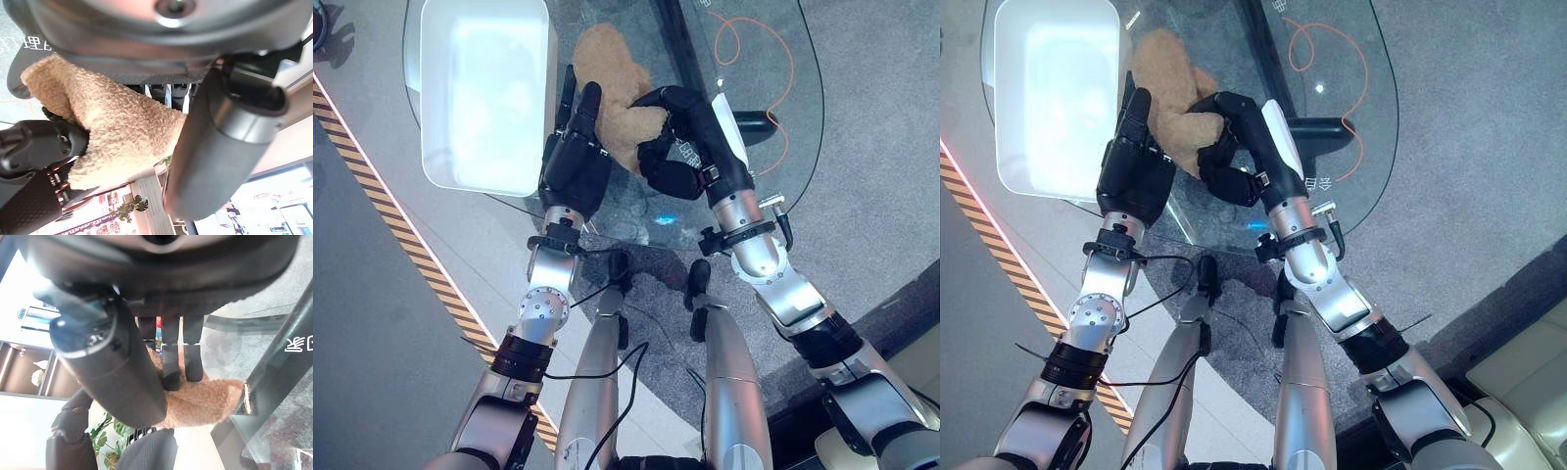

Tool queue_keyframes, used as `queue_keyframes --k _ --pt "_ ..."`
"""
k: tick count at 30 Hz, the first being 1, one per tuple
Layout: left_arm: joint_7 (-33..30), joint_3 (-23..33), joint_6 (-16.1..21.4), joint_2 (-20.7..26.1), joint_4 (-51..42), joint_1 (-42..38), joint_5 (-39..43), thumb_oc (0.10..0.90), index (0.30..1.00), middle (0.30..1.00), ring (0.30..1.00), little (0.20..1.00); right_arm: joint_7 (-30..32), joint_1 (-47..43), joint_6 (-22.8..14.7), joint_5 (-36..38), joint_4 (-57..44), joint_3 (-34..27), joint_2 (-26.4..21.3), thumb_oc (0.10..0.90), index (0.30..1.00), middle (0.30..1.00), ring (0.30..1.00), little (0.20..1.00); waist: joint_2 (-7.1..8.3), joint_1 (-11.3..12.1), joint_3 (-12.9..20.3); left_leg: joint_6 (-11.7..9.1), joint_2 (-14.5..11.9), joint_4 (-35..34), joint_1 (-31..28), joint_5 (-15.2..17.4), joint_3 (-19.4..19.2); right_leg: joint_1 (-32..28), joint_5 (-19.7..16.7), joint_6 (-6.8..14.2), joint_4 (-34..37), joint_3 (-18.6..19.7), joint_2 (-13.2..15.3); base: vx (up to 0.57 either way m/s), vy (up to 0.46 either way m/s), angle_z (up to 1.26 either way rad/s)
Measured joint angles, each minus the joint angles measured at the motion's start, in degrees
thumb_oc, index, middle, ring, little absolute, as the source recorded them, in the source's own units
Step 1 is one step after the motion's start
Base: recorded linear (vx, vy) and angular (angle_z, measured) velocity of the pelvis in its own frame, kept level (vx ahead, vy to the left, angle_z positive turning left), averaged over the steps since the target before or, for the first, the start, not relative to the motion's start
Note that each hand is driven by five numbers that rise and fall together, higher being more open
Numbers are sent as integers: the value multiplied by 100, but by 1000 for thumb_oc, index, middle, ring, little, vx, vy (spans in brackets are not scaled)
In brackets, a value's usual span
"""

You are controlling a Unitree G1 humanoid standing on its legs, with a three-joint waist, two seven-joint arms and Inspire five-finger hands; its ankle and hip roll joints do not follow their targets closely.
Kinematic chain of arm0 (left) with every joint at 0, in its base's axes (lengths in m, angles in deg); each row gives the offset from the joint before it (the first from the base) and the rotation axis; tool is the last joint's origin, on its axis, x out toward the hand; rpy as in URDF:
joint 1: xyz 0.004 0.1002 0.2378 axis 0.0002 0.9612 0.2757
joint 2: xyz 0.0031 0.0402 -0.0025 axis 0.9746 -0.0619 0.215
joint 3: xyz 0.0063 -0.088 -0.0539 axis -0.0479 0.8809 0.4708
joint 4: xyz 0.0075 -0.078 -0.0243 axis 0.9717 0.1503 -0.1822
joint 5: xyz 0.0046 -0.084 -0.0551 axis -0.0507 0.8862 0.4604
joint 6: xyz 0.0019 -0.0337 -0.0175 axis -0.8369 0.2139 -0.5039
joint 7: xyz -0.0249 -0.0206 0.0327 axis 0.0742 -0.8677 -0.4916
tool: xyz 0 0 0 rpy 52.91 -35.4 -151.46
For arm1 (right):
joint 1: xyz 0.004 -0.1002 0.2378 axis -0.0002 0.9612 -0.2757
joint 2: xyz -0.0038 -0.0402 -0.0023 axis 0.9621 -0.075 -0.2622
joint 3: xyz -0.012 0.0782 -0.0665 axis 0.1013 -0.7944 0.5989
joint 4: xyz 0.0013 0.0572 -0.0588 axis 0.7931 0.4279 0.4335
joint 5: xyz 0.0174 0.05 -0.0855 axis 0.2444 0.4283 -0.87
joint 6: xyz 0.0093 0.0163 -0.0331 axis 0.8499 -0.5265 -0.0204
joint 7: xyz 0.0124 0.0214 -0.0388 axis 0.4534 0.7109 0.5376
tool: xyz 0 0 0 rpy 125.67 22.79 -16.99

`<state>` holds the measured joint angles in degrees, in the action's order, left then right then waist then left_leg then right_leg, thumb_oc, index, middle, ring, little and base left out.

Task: Wipe the table with a cloth and put it in the basket.

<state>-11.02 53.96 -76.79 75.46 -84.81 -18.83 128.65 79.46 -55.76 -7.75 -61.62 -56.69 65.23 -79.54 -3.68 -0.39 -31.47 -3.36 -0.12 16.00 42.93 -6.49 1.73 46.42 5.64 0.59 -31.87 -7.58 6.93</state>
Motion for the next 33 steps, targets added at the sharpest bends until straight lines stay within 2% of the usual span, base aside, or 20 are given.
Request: queue_keyframes --k 4,9,23,24,25,26,27,33 --pt "0 76 104 -1 1 -5 -5 100 300 300 300 200 -99 -2 -1 -4 -149 101 2 100 300 300 300 200 9 -2 2 0 0 0 -4 0 0 -2 0 0 -1 1 0 0 0 0" --pt "0 112 121 -6 27 -4 -12 100 300 300 300 200 -181 -5 -6 -16 -215 239 14 100 300 300 300 200 115 5 3 0 0 0 -3 0 1 -3 0 0 -1 -1 1 0 0 0" --pt "0 135 129 -9 27 -10 -19 100 300 300 300 200 -201 -9 -5 -18 -252 266 20 100 300 300 300 200 116 9 3 0 6 -2 -3 0 1 -3 0 1 -2 -1 7 0 0 0" --pt "0 135 130 -9 27 -10 -20 100 300 300 300 200 -201 -9 -5 -18 -252 266 20 169 359 359 359 269 116 9 3 0 6 -2 -3 0 1 -2 0 1 -2 -1 7 0 0 0" --pt "0 135 133 -12 27 -10 -20 100 300 300 300 200 -200 -9 -5 -19 -252 266 20 306 476 476 476 406 116 9 3 0 6 -2 -3 0 1 -2 1 1 -2 -1 7 0 0 0" --pt "0 136 135 -13 27 -10 -21 100 300 300 300 200 -200 -9 -5 -18 -252 266 20 734 844 844 844 834 116 9 3 0 6 -2 -3 0 1 -2 1 1 -2 -1 7 0 0 0" --pt "0 137 137 -16 27 -10 -21 100 300 300 300 200 -199 -9 -5 -18 -252 266 20 800 900 900 900 900 116 9 3 0 6 -2 -3 0 1 -2 1 1 -2 -1 6 0 0 0" --pt "0 182 245 -36 27 -18 -29 100 300 300 300 200 -299 -9 -13 -16 -320 293 23 800 900 900 900 900 116 7 3 0 6 -3 -3 0 1 0 1 1 -1 0 6 0 0 0"
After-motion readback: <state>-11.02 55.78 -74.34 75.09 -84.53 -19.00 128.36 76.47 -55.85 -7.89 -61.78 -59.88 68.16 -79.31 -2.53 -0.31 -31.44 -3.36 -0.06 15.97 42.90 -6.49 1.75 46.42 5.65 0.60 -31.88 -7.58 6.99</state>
